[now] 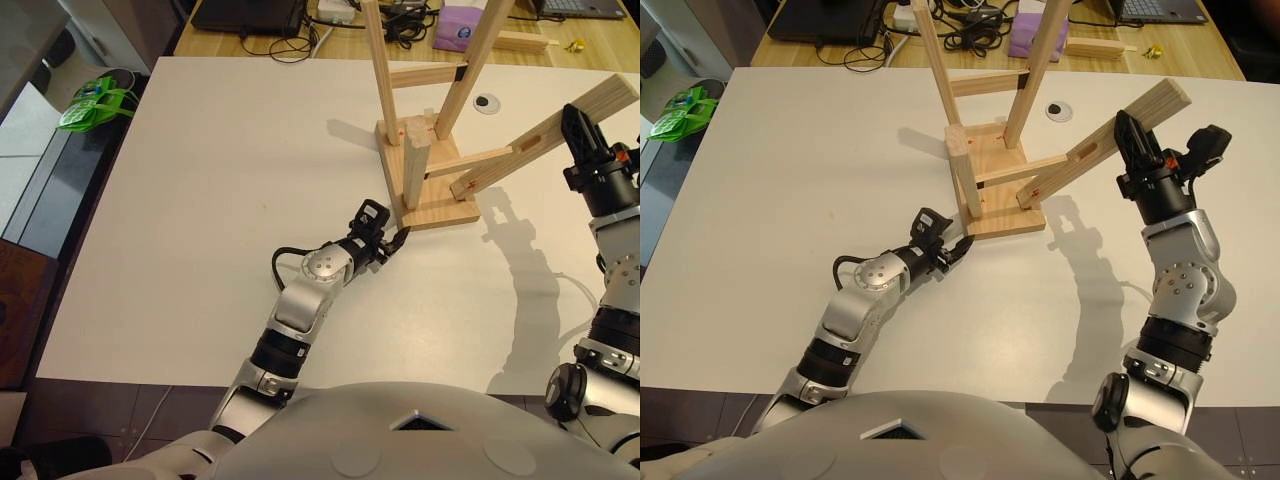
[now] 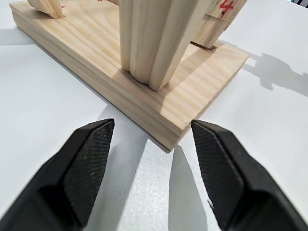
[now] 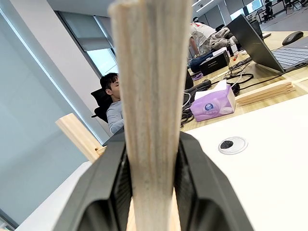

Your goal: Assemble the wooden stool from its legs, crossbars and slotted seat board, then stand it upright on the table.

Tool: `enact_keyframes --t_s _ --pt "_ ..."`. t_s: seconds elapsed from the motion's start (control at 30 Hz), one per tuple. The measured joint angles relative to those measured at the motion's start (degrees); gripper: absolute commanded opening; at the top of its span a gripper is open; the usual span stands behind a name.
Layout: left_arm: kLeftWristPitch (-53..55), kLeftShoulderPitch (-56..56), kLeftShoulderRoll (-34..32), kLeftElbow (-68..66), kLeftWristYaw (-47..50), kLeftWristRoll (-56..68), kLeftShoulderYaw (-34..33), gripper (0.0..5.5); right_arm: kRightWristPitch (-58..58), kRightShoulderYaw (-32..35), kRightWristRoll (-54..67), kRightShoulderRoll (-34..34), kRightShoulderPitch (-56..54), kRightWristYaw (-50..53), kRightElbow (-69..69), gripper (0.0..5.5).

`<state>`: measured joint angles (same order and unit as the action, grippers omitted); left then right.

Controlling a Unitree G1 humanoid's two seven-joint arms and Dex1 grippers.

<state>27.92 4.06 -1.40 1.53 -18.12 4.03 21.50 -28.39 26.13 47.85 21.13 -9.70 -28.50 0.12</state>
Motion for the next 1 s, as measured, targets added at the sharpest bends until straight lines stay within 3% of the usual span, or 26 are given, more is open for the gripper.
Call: enact_keyframes --t_s 0.5,0.73,1.0 --pt "-0.59 1.09 0.22 -0.31 0.97 -0.04 -1.21 2.97 4.81 -2.66 -6.46 4.10 -0.28 -5.04 1.55 1.00" --pt "-0.70 1.37 0.25 -0.38 1.04 -0.02 -1.25 2.97 10.07 -6.85 -10.53 1.23 -0.11 -2.92 0.55 1.00" --pt "-1.75 1.78 1.13 -0.79 1.24 0.01 -1.32 2.97 9.80 -5.97 -9.93 0.25 -2.20 -1.74 4.90 1.00"
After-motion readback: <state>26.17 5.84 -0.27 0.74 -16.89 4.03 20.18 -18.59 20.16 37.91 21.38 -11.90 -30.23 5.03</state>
